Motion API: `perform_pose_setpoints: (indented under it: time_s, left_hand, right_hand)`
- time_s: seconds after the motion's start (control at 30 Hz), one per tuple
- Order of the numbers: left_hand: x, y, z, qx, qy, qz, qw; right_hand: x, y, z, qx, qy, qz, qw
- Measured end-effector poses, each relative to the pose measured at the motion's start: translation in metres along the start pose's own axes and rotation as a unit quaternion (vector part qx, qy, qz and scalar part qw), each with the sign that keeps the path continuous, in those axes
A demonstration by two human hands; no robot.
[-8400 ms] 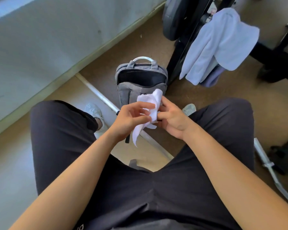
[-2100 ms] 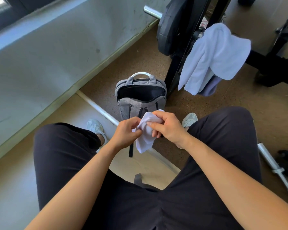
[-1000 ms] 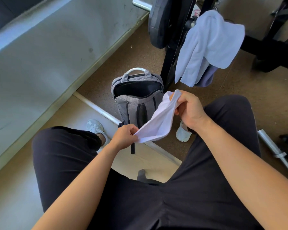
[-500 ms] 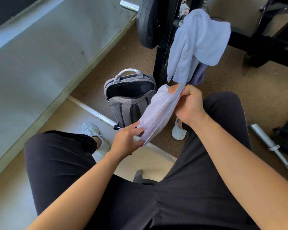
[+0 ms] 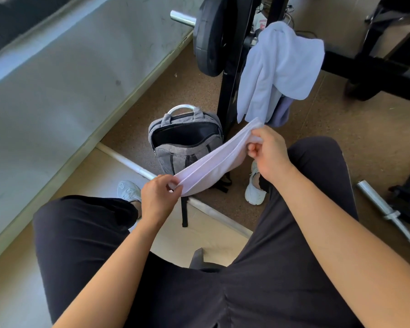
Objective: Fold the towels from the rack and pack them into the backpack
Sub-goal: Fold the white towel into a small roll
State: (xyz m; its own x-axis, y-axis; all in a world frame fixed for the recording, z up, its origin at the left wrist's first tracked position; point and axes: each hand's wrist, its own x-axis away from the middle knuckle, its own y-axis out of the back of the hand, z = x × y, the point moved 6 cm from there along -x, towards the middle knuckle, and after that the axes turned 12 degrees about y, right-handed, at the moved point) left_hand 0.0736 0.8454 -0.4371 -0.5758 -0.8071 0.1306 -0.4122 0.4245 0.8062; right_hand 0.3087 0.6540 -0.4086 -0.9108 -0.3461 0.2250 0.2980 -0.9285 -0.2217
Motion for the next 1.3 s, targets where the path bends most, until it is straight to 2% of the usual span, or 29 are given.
perform_pose_setpoints:
  time_s: [0.07, 0.17, 0.23, 0.3, 0.43, 0.53, 0.6, 0.63, 0.67, 0.73, 0.83, 0.93, 1.03, 1.13, 1.3]
  left_hand:
    - [-0.007, 0.007, 0.006, 0.064, 0.04, 0.022, 0.997]
    - [-0.015, 0.017, 0.016, 0.225, 0.115, 0.057, 0.966]
    - [-0.019, 0.025, 0.021, 0.309, 0.152, 0.051, 0.937]
    - [-0.023, 0.028, 0.026, 0.379, 0.2, 0.053, 0.902]
    - [-0.024, 0.022, 0.025, 0.485, 0.299, 0.144, 0.809]
    - [-0.021, 0.025, 0.017, 0.594, 0.311, 0.193, 0.716]
    - [-0.013, 0.023, 0.008, 0.618, 0.311, 0.273, 0.668]
    - [-0.004, 0.019, 0.003, 0.596, 0.324, 0.328, 0.657]
    - [0.002, 0.013, 0.003, 0.561, 0.336, 0.365, 0.663]
    - [0.006, 0.001, 0.009, 0.481, 0.348, 0.364, 0.717]
    - [-0.002, -0.003, 0.017, 0.423, 0.335, 0.267, 0.798]
    - [-0.014, 0.009, 0.023, 0.4, 0.282, 0.148, 0.859]
    - [-0.019, 0.022, 0.026, 0.302, 0.218, 0.062, 0.926]
    - [-0.017, 0.023, 0.022, 0.256, 0.198, 0.036, 0.946]
    - [-0.004, 0.009, -0.006, 0.299, 0.16, 0.091, 0.936]
  right_hand:
    - [-0.004, 0.007, 0.005, 0.157, 0.071, -0.01, 0.985]
    - [-0.008, 0.012, 0.016, 0.379, 0.181, -0.004, 0.907]
    - [-0.009, 0.008, 0.02, 0.449, 0.218, 0.011, 0.866]
    - [-0.007, 0.001, 0.021, 0.468, 0.233, 0.033, 0.852]
    - [0.002, -0.014, 0.019, 0.391, 0.205, 0.083, 0.893]
    - [0.007, -0.017, 0.016, 0.321, 0.154, 0.097, 0.929]
    - [0.007, -0.014, 0.012, 0.29, 0.105, 0.077, 0.948]
    - [0.006, -0.012, 0.01, 0.285, 0.084, 0.067, 0.952]
    - [0.006, -0.01, 0.008, 0.284, 0.064, 0.061, 0.955]
    - [0.003, -0.008, 0.005, 0.286, 0.043, 0.056, 0.956]
    - [0.0, -0.005, 0.005, 0.315, 0.057, 0.051, 0.946]
    - [-0.001, -0.005, 0.005, 0.352, 0.09, 0.068, 0.929]
    - [0.0, -0.006, 0.001, 0.378, 0.099, 0.082, 0.917]
    - [0.006, -0.011, -0.005, 0.364, 0.085, 0.095, 0.922]
    - [0.027, -0.035, -0.019, 0.294, 0.042, 0.159, 0.942]
